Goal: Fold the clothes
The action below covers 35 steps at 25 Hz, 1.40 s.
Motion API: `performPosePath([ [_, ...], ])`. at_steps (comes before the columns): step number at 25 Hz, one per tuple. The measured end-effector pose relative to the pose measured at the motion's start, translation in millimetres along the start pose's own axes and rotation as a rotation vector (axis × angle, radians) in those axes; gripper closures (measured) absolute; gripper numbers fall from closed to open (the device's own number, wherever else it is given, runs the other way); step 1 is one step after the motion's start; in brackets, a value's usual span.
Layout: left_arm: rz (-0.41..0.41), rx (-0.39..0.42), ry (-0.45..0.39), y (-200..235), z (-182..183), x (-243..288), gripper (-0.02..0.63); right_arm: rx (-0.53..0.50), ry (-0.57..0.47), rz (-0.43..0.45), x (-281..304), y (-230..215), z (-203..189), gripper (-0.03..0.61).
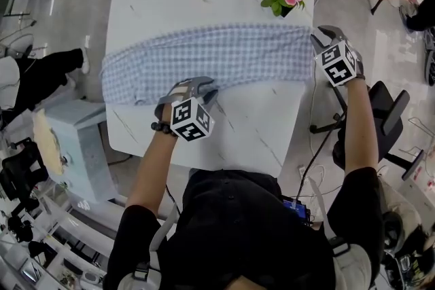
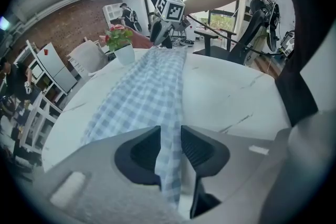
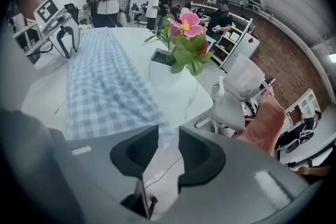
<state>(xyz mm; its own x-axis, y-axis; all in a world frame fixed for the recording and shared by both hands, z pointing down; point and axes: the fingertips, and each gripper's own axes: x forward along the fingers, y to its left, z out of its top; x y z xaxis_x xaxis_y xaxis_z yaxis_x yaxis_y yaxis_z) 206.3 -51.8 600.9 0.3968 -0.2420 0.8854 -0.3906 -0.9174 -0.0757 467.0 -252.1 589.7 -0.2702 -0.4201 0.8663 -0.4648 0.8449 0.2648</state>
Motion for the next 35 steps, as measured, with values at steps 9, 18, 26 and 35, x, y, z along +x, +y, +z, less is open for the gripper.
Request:
performPosePath([
  [9,0.012,-0.007,0.019,-1,2,1,0.486,-0.029,-0.009,0.005,-20,21,-16,0.456],
  [18,0.023,-0.006,0.033,-5,5,8,0.486,0.158,-0.097,0.034,-55,56,-28,0.455],
  [26,0.029,0.003,0.041,-8,14,16,0.486,0.626,-0.152,0.202,-50,100,-51,0.388],
  [35,0.041,-0.014,0.049,-5,12,22,0.486,0.741,-0.159,0.208,-30,94,-44,0.316],
])
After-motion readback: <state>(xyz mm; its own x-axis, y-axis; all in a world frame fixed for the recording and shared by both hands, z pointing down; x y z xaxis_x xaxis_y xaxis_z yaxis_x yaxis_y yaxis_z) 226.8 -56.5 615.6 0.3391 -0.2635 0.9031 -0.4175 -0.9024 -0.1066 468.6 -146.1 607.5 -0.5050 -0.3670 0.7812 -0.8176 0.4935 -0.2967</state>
